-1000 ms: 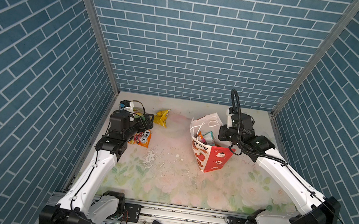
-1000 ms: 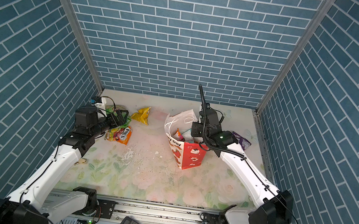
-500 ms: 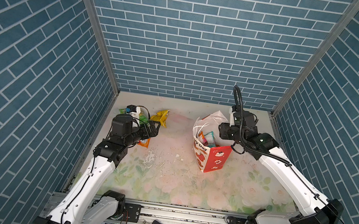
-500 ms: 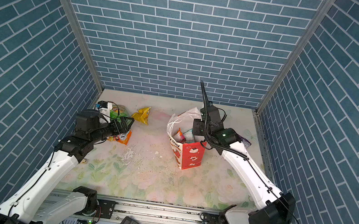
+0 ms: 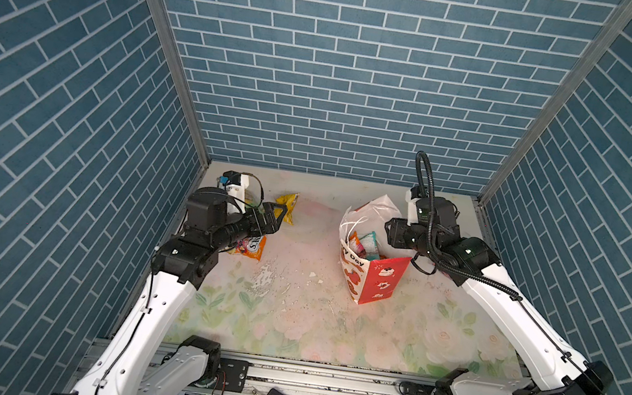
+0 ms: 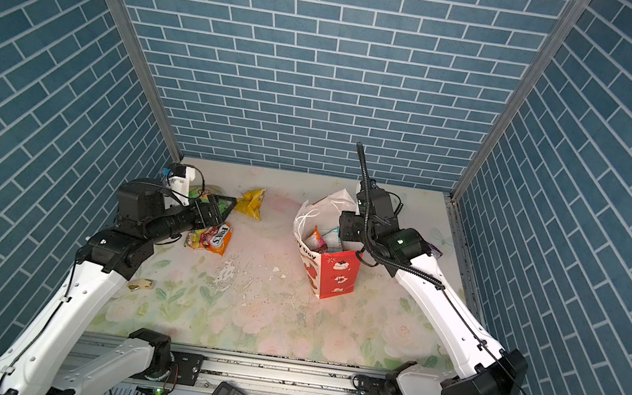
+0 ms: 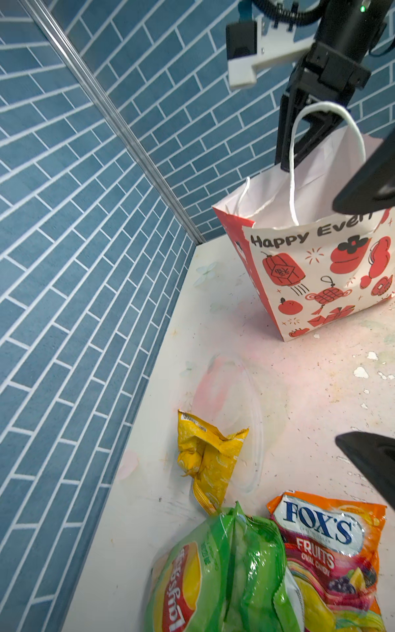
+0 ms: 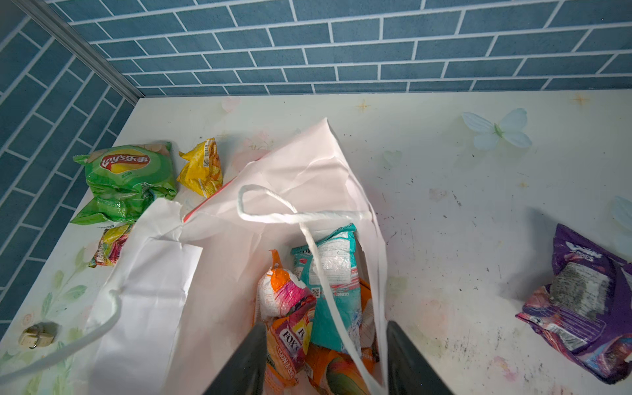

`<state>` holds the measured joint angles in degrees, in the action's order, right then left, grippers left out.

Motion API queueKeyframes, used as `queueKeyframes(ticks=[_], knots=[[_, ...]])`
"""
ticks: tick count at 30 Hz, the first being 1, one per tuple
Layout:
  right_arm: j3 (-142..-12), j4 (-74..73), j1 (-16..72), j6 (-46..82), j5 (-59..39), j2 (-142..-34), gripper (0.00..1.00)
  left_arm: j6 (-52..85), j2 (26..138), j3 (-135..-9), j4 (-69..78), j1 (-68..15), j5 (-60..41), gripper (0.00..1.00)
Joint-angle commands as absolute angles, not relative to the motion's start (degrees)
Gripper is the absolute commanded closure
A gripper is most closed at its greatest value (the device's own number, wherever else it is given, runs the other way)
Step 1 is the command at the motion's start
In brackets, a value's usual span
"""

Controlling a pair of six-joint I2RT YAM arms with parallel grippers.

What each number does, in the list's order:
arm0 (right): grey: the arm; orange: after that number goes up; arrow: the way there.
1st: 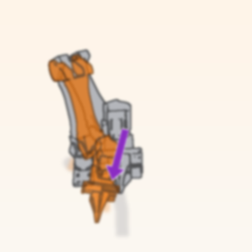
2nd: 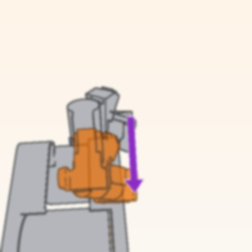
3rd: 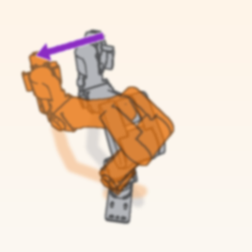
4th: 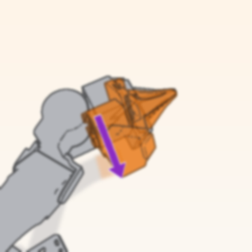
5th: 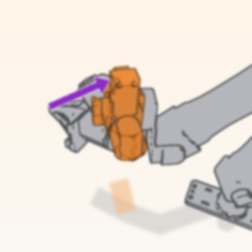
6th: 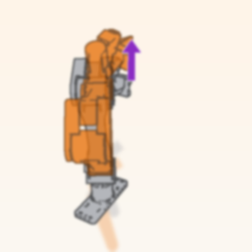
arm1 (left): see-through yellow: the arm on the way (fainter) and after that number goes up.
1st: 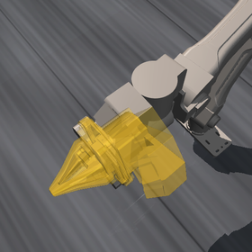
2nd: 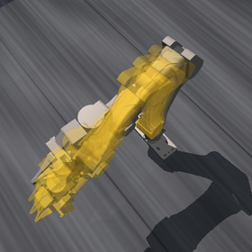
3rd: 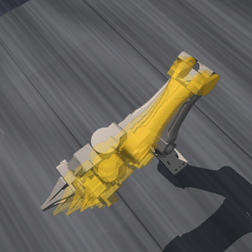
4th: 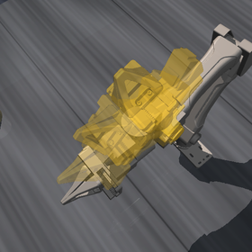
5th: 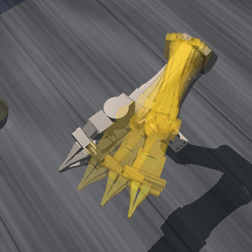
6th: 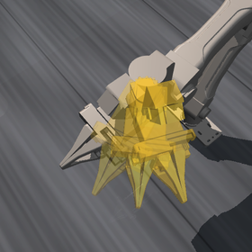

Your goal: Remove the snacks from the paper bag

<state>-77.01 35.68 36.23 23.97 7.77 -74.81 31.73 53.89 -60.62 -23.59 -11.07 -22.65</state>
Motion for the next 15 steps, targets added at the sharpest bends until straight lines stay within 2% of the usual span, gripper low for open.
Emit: queueKeyframes(ticks=[1, 5, 15], knots=[[-79.49, 38.58, 36.04, 23.23, 9.34, -76.08, 0.44, 31.64, 54.62, -64.45, -25.3, -13.17, -23.03, 0.0], [-80.2, 40.05, 35.85, 21.99, 10.28, -77.2, 0.44, 31.46, 56.13, -67.86, -26.32, -16.91, -20.41, 0.0], [-78.17, 38.64, 32.98, 20.31, 7.6, -78.49, 0.44, 27.41, 64.55, -79.07, -30.62, -34.06, -10.91, 0.0]])
